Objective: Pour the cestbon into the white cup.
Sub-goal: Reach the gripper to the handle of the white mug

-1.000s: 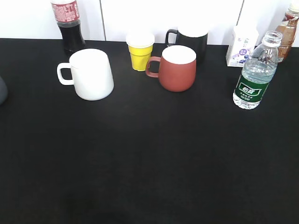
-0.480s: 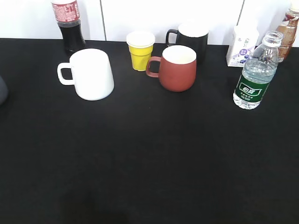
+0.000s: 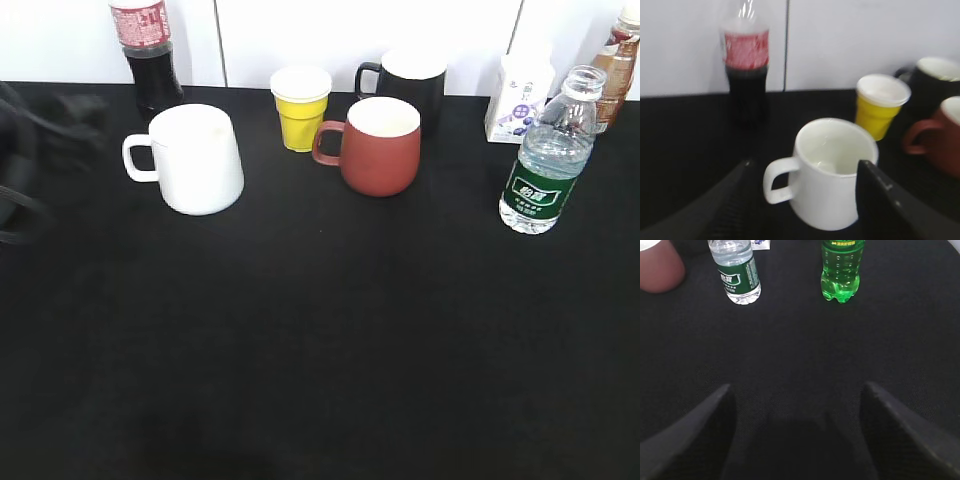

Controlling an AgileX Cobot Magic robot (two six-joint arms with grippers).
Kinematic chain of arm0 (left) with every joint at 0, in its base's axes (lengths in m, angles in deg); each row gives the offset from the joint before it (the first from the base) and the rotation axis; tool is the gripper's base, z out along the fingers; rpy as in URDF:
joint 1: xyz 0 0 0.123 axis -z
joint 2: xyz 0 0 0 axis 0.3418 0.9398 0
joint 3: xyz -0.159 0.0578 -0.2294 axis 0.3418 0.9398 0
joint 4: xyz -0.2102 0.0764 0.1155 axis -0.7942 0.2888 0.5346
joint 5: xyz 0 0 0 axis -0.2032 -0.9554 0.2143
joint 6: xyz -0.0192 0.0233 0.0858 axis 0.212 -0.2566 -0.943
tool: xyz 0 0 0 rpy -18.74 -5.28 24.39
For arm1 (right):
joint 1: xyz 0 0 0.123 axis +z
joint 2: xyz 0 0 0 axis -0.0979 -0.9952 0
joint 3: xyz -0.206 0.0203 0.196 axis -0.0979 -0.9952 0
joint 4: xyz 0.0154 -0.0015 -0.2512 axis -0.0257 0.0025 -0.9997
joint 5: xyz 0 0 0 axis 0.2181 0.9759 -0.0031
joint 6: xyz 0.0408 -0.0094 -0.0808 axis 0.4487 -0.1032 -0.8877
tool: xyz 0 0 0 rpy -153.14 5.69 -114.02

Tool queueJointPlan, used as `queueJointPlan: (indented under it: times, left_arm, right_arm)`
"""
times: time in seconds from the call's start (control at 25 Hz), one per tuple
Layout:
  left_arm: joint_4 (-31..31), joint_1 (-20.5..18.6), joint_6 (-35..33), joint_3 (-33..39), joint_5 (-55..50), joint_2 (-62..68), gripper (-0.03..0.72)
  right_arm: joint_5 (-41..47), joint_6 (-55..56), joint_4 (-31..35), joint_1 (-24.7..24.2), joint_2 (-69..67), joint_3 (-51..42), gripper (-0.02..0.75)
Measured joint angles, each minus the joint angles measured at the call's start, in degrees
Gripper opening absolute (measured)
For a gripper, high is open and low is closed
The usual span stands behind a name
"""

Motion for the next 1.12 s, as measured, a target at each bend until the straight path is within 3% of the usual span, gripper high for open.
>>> queueJointPlan:
  times: [0.28, 0.92, 1.0, 1.08, 1.12]
  left_arm:
    - [-0.3, 0.0, 0.0, 0.1, 19.9, 20.0, 0.477]
    - [1.3, -3.8, 0.0, -8.4, 28.0, 34.5, 0.477]
    - [5.9, -6.2, 0.0, -13.0, 28.1, 37.7, 0.477]
    - [15.8, -9.2, 0.0, -18.1, 28.1, 41.4, 0.458]
    - [19.5, -10.0, 0.5, -19.8, 28.1, 42.3, 0.379]
  right_arm:
    - [0.0, 0.0, 0.0, 0.0, 0.0, 0.0, 0.585]
    - [0.0, 0.0, 0.0, 0.0, 0.0, 0.0, 0.585]
    - [0.0, 0.0, 0.0, 0.0, 0.0, 0.0, 0.585]
    - [0.0, 0.0, 0.0, 0.0, 0.0, 0.0, 0.585]
    - [0.0, 0.0, 0.0, 0.0, 0.0, 0.0, 0.585]
